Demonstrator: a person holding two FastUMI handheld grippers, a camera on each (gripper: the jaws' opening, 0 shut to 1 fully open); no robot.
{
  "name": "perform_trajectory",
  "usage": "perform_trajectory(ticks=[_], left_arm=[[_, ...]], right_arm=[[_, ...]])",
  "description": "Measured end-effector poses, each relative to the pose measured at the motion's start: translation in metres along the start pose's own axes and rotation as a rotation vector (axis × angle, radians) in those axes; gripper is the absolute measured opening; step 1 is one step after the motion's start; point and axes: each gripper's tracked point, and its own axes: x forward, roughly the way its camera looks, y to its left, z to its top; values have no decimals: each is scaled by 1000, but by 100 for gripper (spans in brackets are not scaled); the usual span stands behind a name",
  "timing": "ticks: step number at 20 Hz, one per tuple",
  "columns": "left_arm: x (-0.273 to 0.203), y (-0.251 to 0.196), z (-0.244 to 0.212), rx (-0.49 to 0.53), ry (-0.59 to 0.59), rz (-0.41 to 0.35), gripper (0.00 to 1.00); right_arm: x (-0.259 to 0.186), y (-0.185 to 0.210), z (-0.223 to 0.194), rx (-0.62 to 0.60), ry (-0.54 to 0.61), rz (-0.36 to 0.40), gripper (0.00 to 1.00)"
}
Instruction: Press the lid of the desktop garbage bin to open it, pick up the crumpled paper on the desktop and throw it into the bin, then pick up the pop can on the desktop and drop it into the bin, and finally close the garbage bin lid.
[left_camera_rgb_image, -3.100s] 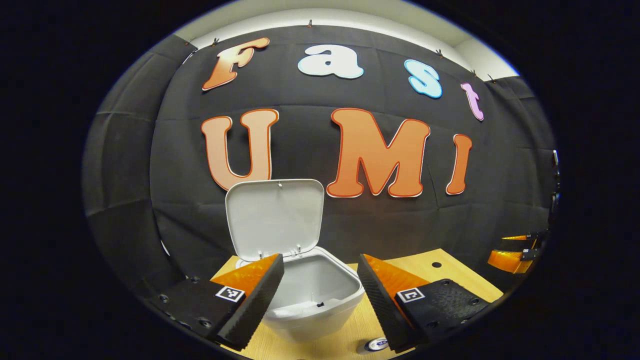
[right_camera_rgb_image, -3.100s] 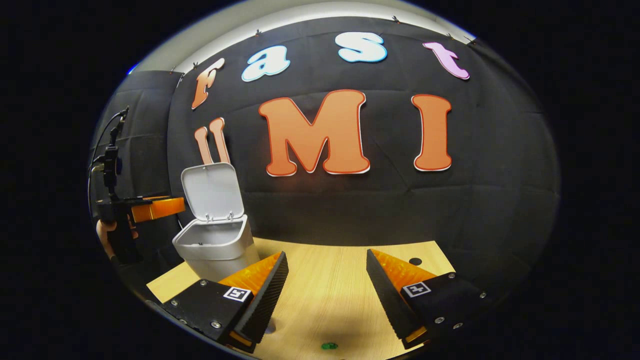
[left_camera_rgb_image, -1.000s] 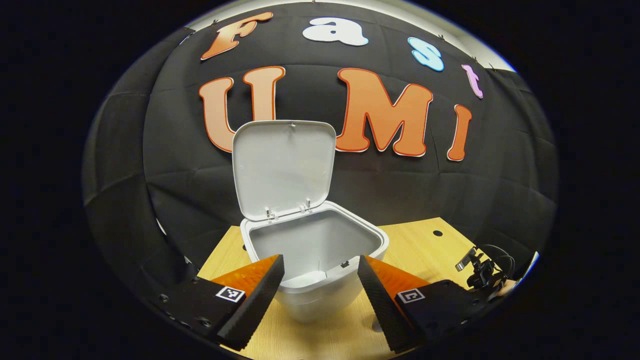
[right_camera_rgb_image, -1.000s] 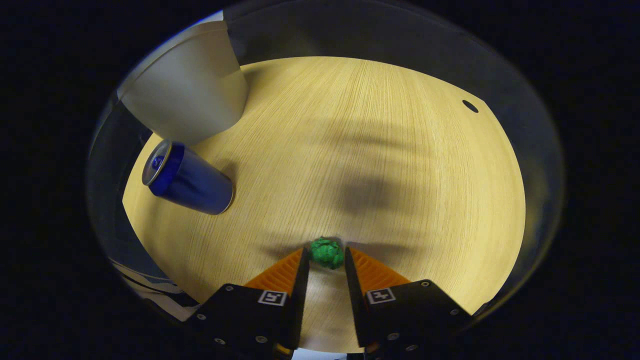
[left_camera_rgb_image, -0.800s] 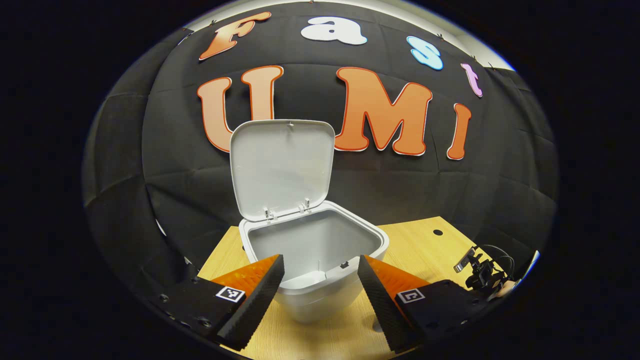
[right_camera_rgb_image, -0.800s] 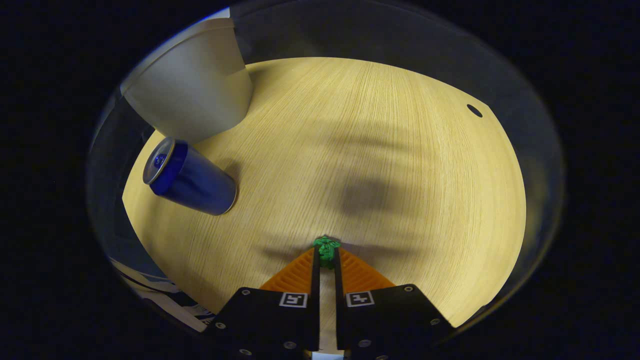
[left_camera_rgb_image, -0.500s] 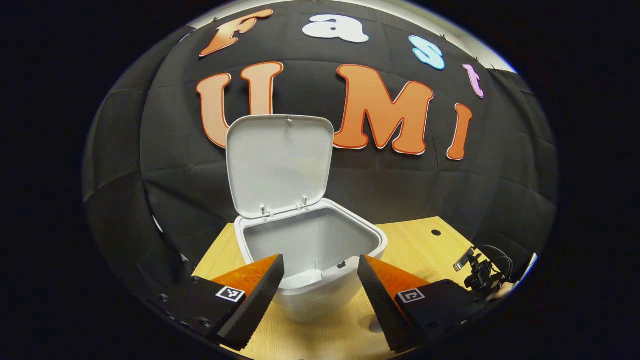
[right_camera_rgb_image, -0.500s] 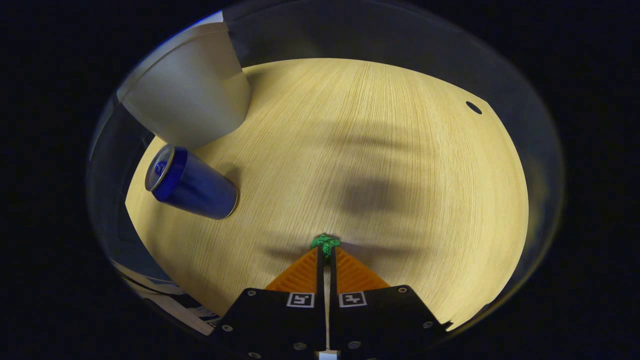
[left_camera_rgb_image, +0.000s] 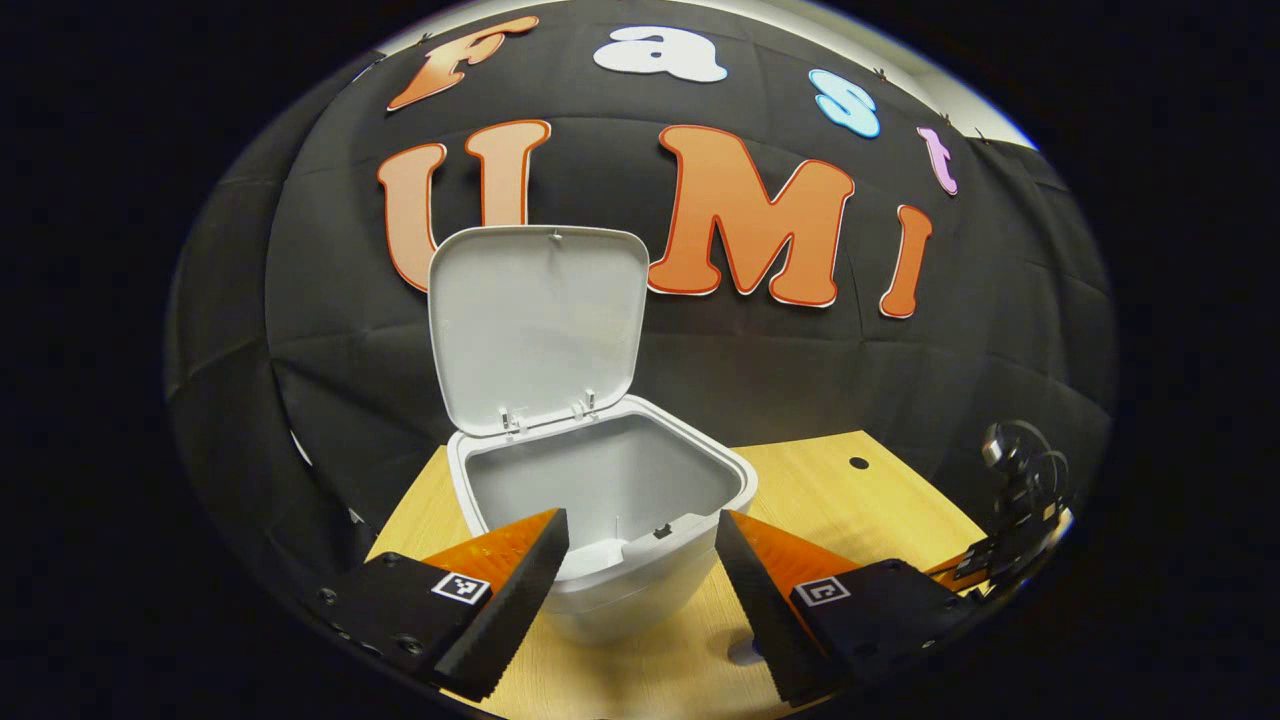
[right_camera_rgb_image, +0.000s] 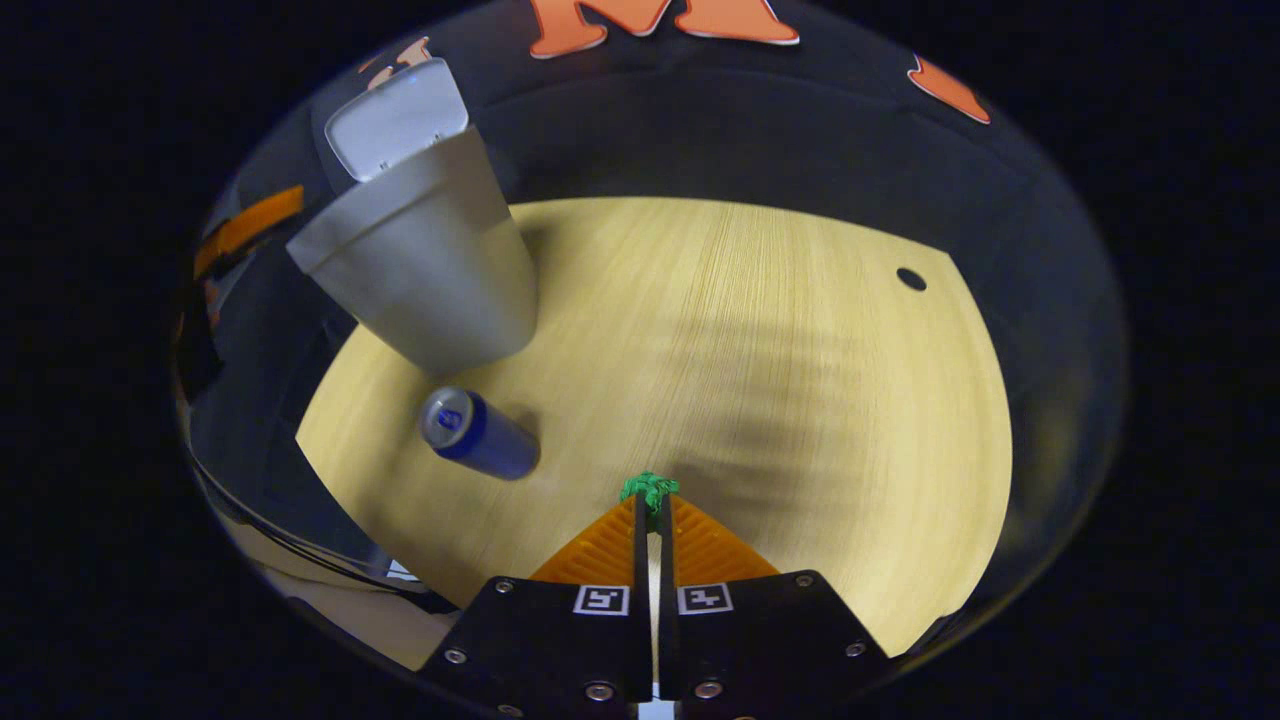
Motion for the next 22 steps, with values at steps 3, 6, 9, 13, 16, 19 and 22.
perform_trajectory(ticks=[3, 6, 9, 13, 16, 19, 22], left_arm=[[-2, 0, -1, -11, 1, -8, 94], [-4, 1, -5, -22, 8, -21, 95], [-10, 7, -8, -27, 12, -16, 94], [-21, 20, -11, -17, 11, 9, 94], [-32, 34, -14, -21, 7, 33, 95], [-43, 51, -19, -22, 7, 67, 94], [-57, 71, -24, -28, 8, 106, 94]], right_arm=[[-38, -3, 45, -36, -100, 5, 3], [-64, 10, 90, -82, -202, 28, 3], [-93, 29, 144, -140, -306, 53, 2], [-106, 75, 201, -243, -392, 120, 3], [-102, 113, 237, -308, -442, 182, 2], [-83, 146, 258, -352, -460, 252, 2], [-52, 173, 272, -350, -447, 317, 2]])
